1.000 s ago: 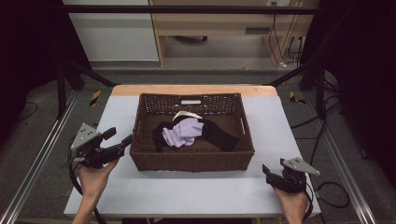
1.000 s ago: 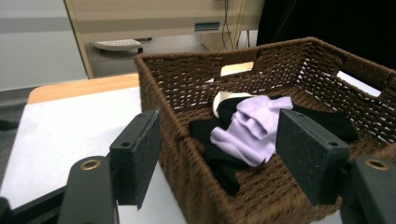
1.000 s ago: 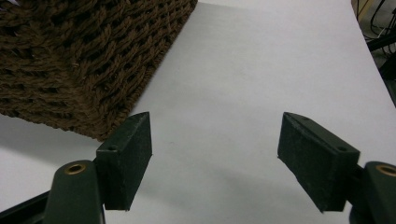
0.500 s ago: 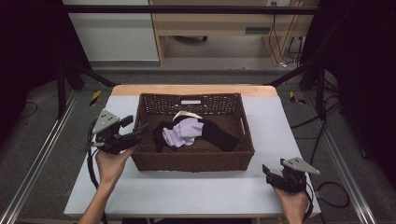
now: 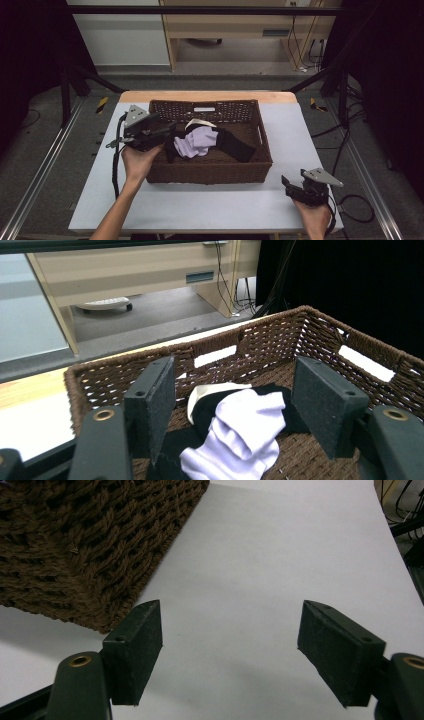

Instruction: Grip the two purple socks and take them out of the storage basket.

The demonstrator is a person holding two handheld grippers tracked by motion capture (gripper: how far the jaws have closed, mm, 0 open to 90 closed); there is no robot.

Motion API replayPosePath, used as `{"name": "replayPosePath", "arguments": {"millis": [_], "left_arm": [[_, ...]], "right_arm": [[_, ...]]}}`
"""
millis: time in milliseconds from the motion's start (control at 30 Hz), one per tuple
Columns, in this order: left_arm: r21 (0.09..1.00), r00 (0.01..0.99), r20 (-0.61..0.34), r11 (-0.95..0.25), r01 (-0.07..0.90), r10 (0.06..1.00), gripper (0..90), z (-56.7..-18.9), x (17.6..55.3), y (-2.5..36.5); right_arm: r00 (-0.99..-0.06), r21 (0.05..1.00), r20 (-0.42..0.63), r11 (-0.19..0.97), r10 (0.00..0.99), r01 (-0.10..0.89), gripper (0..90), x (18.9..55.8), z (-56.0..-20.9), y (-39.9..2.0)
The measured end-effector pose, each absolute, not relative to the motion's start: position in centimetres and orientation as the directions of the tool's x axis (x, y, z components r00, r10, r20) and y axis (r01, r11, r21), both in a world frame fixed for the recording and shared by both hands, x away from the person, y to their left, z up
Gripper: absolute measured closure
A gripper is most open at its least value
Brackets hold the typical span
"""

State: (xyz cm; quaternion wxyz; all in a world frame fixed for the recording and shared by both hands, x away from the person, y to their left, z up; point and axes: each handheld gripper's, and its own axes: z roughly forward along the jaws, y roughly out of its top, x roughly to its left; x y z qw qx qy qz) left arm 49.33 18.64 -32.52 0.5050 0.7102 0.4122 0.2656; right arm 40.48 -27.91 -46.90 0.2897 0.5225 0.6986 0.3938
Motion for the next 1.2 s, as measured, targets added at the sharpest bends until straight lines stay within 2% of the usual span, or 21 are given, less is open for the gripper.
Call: {"name": "replayPosePath", "arguments": {"millis": [467, 1200], "left_arm": [[0.918, 0.505, -0.021, -0.183, 0.351, 0.863, 34.4, -34.1, 53.2, 16.2], [0.839, 0.501, -0.046, -0.239, 0.489, 0.864, 36.5, -37.2, 57.5, 12.9]], "right_arm": [[-0.281, 0.859, 0.034, 0.116, 0.959, 0.499, 26.7, 40.7, -47.1, -27.9], [-0.278, 0.852, 0.026, 0.124, 0.96, 0.509, 27.6, 41.2, -47.5, -27.7]]}}
